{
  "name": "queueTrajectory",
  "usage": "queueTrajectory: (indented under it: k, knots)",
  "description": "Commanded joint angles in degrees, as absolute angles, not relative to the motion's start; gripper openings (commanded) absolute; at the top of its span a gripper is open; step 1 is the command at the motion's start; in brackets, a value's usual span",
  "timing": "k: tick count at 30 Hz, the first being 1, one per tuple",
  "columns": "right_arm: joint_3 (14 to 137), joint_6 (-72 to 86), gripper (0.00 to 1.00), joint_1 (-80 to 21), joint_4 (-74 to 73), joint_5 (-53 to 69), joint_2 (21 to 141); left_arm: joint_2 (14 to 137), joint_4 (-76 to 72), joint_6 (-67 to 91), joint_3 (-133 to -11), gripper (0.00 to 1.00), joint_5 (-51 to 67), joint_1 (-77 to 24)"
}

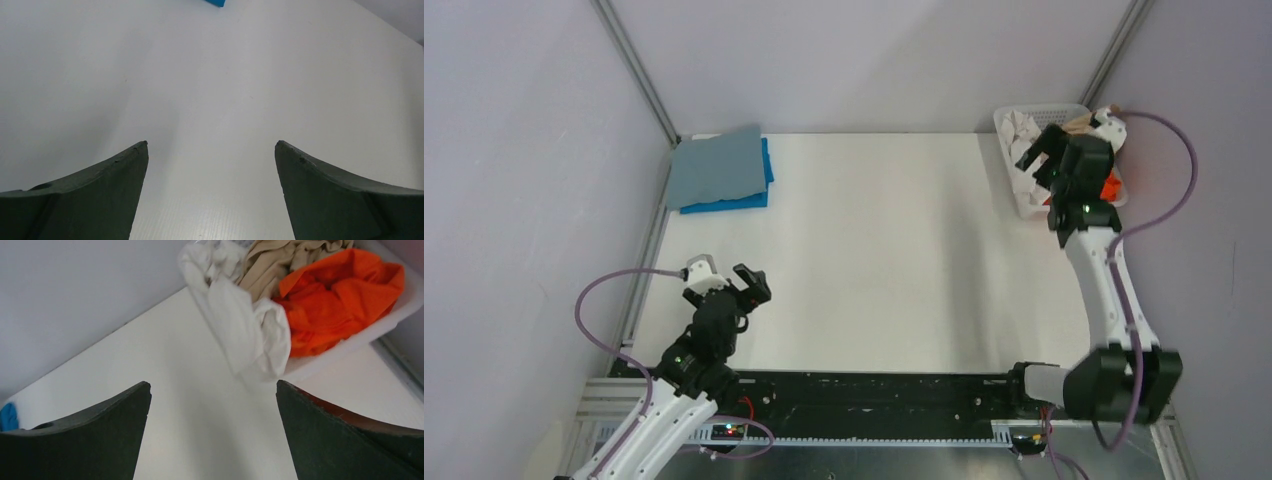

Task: Fold and stack the t-shirts
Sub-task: Grab crumpled tshirt from bin with the right arm

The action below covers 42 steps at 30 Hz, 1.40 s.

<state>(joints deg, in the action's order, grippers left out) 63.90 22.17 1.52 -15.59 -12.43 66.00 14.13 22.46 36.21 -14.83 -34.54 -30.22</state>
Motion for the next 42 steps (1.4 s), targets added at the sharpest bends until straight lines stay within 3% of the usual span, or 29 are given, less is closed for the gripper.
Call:
queueTrajectory:
  k: [1, 6, 14, 18, 32, 38, 42]
  knots:
    - [74.8, 17.4, 1.00, 5.1, -15.2, -10.2, 79.0, 16.9, 21.2, 38.2, -17.6, 1.00, -38.5, -30.3]
    - [89.2, 9.0, 1.00, 5.3, -16.0, -9.9, 93.9, 18.2, 20.9, 38.6, -17.5, 1.00, -39.3, -30.3]
    - [122.7, 5.5, 0.98, 6.6, -25.9, -12.6, 118.8, 16.7, 20.4, 38.8, -16.4, 1.00, -40.6, -30.3]
    - [131.9, 6.2, 0.99, 8.5, -24.9, -16.6, 128.5, 16.0, 20.2, 38.9, -15.7, 1.00, -40.3, -30.3]
    - [134.5, 4.8, 1.00, 14.3, -10.0, -27.1, 139.2, 17.6, 18.2, 38.0, -15.0, 1.00, -39.6, -30.3]
    - [139.8, 4.3, 0.99, 15.7, -8.7, -24.0, 145.9, 18.9, 17.7, 37.5, -15.4, 1.00, -40.0, -30.3]
    - [140.7, 2.6, 0.92, 16.1, -5.3, -18.0, 148.9, 20.1, 17.5, 37.6, -15.6, 1.00, -40.6, -30.3]
